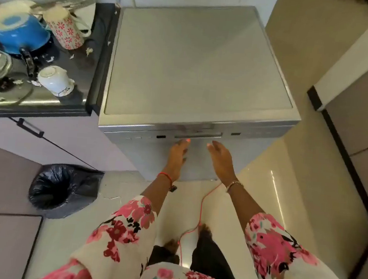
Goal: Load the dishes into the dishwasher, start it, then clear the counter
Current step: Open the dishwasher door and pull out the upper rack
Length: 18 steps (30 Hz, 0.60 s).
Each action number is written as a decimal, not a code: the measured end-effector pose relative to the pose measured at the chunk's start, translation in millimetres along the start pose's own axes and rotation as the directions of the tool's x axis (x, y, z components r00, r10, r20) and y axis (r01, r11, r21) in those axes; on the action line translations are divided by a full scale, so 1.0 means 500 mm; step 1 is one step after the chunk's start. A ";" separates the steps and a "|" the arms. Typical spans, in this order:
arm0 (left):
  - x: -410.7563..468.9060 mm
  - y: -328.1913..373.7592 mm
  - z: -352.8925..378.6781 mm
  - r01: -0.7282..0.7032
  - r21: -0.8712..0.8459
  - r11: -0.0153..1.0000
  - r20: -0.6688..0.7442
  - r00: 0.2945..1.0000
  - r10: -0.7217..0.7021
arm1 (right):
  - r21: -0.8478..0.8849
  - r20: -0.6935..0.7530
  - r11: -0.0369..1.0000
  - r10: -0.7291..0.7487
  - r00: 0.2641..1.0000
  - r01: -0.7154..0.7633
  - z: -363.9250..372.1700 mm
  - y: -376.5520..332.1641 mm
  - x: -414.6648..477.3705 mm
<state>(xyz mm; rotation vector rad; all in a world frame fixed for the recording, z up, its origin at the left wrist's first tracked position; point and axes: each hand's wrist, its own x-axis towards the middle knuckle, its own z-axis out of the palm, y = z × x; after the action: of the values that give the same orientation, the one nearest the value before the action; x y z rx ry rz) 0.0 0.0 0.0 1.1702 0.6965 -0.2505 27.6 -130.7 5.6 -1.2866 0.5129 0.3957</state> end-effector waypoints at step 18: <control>0.077 0.005 0.096 -0.193 -0.437 0.879 -0.234 0.967 0.096 | 0.440 0.220 0.879 0.093 0.971 -0.184 0.010 -0.033 0.116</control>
<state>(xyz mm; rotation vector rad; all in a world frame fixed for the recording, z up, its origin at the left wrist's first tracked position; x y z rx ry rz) 48.5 -36.0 -11.9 0.7924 0.7924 0.1636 85.3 -130.0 -12.9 -0.7460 0.4989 0.4809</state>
